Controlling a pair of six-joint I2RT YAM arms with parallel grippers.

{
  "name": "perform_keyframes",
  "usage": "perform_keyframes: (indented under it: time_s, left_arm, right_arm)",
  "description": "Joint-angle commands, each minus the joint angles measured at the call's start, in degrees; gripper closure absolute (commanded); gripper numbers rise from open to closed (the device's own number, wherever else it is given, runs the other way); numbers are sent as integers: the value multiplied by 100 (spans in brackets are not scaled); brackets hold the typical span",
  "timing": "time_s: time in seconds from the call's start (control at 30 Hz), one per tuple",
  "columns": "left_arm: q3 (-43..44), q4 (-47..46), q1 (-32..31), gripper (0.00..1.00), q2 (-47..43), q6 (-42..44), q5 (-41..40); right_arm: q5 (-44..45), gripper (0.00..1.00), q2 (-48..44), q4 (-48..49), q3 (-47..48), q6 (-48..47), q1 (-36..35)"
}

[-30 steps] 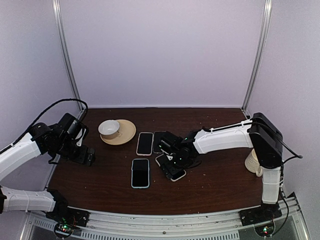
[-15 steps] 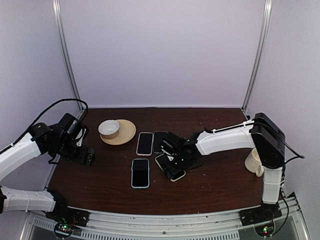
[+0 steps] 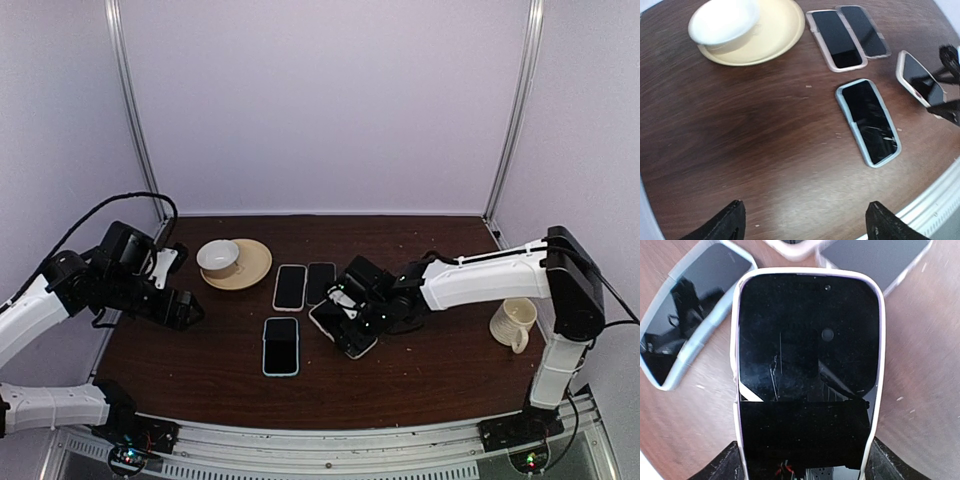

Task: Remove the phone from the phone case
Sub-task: Pick up the phone with the phone case at the center of the board.

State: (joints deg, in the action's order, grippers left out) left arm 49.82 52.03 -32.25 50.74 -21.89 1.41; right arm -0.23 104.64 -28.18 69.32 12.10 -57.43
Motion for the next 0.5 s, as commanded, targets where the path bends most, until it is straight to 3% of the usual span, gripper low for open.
perform_keyframes:
  time_s: [0.0, 0.23, 0.47]
  left_arm:
    - [-10, -676, -18, 16, 242, 269, 1402]
    - [466, -1170, -27, 19, 966, 299, 2800]
    - [789, -1753, -36, 22, 1449, -110, 3475]
  right_arm:
    - [270, 53, -710, 669, -65, -456, -106]
    - [372, 55, -1317, 1273, -372, -1039, -177]
    - [424, 55, -1956, 2132, -875, -1510, -247]
